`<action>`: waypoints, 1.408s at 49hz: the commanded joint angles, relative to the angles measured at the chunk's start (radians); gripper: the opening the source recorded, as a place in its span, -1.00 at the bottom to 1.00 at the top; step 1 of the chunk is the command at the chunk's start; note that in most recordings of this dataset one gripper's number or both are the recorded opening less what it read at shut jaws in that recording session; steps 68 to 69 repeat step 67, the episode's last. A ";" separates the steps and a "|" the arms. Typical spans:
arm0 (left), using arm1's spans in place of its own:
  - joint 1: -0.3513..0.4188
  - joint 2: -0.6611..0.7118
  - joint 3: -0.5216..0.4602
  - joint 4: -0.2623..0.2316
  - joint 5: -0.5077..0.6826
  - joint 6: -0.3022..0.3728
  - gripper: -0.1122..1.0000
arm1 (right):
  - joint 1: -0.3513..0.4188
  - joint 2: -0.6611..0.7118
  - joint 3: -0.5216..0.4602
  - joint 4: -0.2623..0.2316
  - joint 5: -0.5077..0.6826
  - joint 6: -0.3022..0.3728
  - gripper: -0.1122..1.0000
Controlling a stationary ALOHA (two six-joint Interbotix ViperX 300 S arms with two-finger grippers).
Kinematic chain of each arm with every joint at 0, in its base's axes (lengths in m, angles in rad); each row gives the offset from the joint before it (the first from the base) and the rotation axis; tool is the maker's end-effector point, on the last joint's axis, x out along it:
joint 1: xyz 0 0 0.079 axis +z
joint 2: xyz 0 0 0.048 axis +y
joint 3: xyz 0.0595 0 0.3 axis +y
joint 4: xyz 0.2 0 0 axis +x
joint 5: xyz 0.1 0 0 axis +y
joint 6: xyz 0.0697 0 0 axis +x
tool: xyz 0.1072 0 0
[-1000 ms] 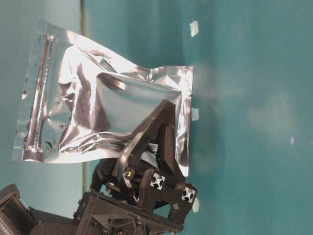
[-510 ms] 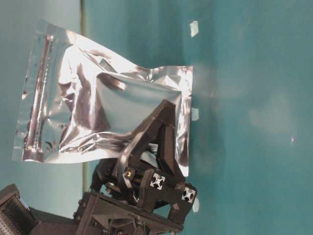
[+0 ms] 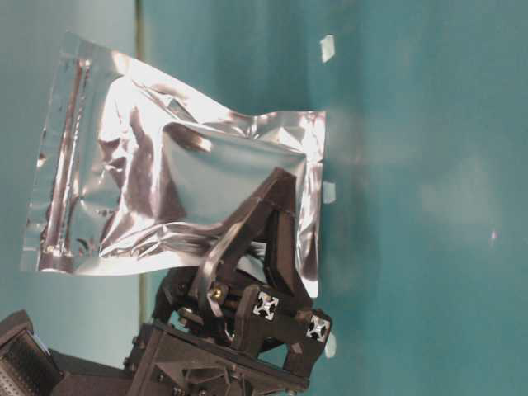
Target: Hand over the silver zip bag and make it stand upright.
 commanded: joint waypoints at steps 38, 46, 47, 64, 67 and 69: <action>-0.011 -0.008 -0.003 0.003 0.017 0.000 -0.26 | 0.000 -0.009 -0.006 0.002 -0.008 0.012 0.93; -0.011 -0.009 -0.003 0.003 0.017 -0.002 -0.26 | 0.002 -0.009 -0.006 0.002 -0.008 0.012 0.93; -0.011 -0.009 -0.003 0.003 0.017 -0.002 -0.26 | 0.002 -0.011 -0.006 0.002 -0.008 0.012 0.93; -0.011 -0.008 -0.003 0.003 0.018 -0.002 -0.26 | 0.000 -0.009 -0.005 0.002 -0.008 0.012 0.93; -0.011 -0.009 -0.003 0.003 0.018 -0.002 -0.26 | 0.000 -0.009 -0.003 0.002 -0.008 0.012 0.93; -0.011 -0.009 -0.003 0.003 0.018 -0.002 -0.26 | 0.000 -0.009 -0.003 0.002 -0.008 0.012 0.93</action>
